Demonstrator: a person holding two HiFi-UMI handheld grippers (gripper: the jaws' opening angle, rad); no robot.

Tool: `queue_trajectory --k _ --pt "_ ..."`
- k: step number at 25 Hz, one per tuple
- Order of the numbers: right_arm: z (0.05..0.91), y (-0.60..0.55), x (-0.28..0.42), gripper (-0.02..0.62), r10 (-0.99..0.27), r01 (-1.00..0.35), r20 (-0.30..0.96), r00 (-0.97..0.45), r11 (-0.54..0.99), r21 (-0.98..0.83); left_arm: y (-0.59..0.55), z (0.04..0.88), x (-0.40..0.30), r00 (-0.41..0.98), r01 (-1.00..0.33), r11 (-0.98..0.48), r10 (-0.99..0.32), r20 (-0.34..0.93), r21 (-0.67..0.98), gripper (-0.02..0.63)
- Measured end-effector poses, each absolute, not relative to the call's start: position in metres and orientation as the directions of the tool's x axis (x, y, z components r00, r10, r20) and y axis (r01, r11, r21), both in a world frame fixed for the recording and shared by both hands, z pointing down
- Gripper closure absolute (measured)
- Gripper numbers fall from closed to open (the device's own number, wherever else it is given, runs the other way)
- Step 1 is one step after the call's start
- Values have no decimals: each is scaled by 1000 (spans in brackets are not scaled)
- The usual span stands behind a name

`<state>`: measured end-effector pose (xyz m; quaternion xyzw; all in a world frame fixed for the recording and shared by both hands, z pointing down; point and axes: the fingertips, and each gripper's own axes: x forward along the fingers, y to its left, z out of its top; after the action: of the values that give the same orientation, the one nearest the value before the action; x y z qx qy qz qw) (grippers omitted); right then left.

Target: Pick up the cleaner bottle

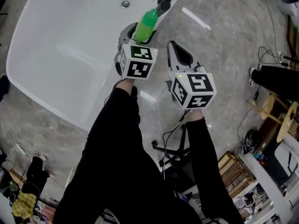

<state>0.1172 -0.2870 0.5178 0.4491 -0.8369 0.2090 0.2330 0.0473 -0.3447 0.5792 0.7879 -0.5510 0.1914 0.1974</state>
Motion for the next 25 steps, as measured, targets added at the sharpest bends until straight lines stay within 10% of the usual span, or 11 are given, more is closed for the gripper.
queue_trajectory --k 25 --pt "537 -299 120 594 -645 -858 596 -478 488 -161 -353 581 42 266 -956 -291 -831 488 25 407"
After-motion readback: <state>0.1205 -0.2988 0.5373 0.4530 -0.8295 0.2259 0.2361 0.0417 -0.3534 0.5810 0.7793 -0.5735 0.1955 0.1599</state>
